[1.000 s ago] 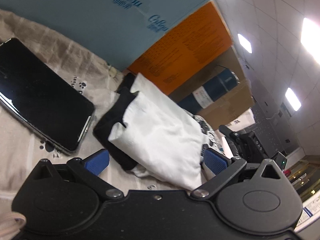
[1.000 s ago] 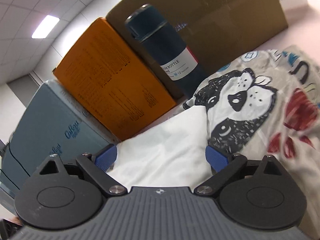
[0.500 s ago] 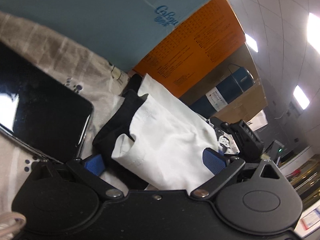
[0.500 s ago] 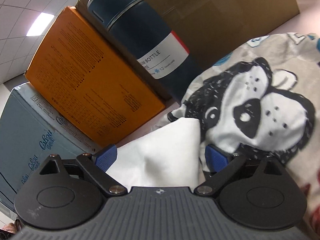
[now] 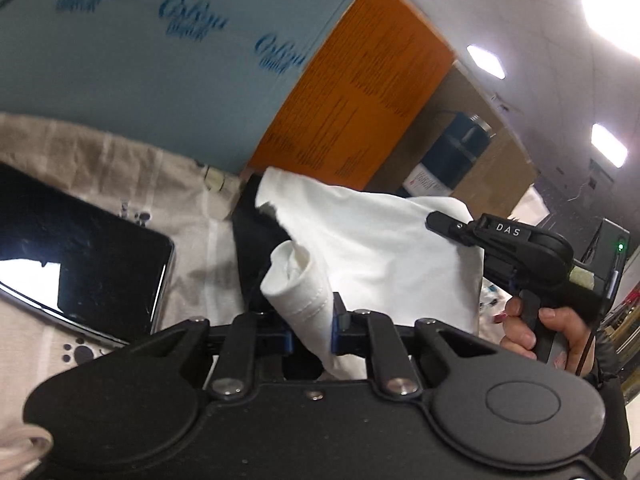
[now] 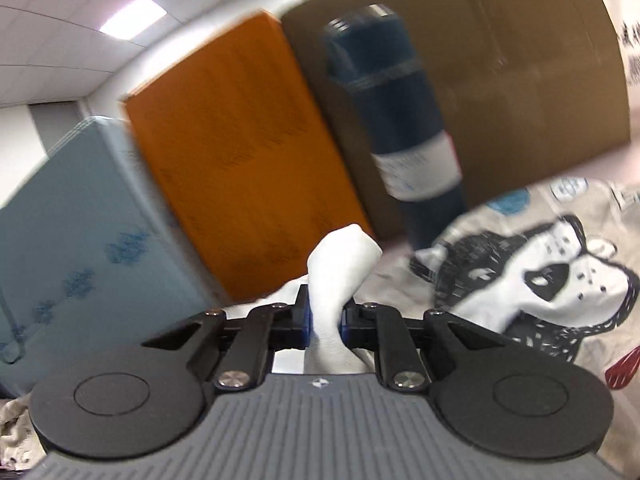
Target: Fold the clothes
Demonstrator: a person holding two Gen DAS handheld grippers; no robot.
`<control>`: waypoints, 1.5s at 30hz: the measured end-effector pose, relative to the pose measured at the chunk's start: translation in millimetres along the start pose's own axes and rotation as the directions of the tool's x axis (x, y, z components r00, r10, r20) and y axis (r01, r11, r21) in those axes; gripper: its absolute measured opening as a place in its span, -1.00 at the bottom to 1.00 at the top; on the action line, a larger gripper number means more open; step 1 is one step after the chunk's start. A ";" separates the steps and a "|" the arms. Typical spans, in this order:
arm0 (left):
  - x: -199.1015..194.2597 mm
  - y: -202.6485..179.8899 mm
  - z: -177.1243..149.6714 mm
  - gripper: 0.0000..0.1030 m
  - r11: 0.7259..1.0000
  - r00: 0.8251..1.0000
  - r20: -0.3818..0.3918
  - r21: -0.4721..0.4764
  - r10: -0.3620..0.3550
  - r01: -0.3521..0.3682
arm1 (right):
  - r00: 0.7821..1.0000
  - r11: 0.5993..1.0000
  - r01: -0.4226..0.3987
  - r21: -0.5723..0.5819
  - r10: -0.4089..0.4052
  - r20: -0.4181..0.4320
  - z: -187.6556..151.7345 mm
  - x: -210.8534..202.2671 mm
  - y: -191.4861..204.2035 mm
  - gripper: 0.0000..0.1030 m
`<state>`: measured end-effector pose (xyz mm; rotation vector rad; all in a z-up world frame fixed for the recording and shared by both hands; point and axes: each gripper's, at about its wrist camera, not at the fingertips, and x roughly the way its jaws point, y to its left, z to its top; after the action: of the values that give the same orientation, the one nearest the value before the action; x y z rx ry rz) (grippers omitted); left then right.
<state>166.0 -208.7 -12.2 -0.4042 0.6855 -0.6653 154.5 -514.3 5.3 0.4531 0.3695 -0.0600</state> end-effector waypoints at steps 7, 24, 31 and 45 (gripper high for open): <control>-77.2 1.8 5.1 -0.74 0.999 0.997 0.074 0.005 -0.035 0.034 | 0.993 0.993 -0.098 -0.061 0.102 0.057 4.2 -61.0 58.1 -0.80; -346.1 105.1 -70.2 -0.74 0.979 0.919 0.338 -0.074 0.204 -0.190 | 0.865 0.870 -0.491 -0.049 0.481 -0.141 -89.1 -107.2 253.6 -0.80; -380.3 154.4 -103.3 -0.74 0.939 0.928 0.222 -0.243 0.299 -0.244 | 0.828 0.886 -0.464 0.021 0.442 -0.345 -134.7 -67.3 307.9 -0.80; -369.2 184.6 -128.4 0.22 0.931 0.970 0.122 -0.327 0.210 -0.160 | 0.831 0.951 -0.303 -0.058 0.234 -0.504 -178.1 -57.2 273.1 0.34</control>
<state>-59.6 159.0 -39.1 -0.6712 0.6727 -0.3380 79.1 -192.2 -8.8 0.3768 0.8062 0.3652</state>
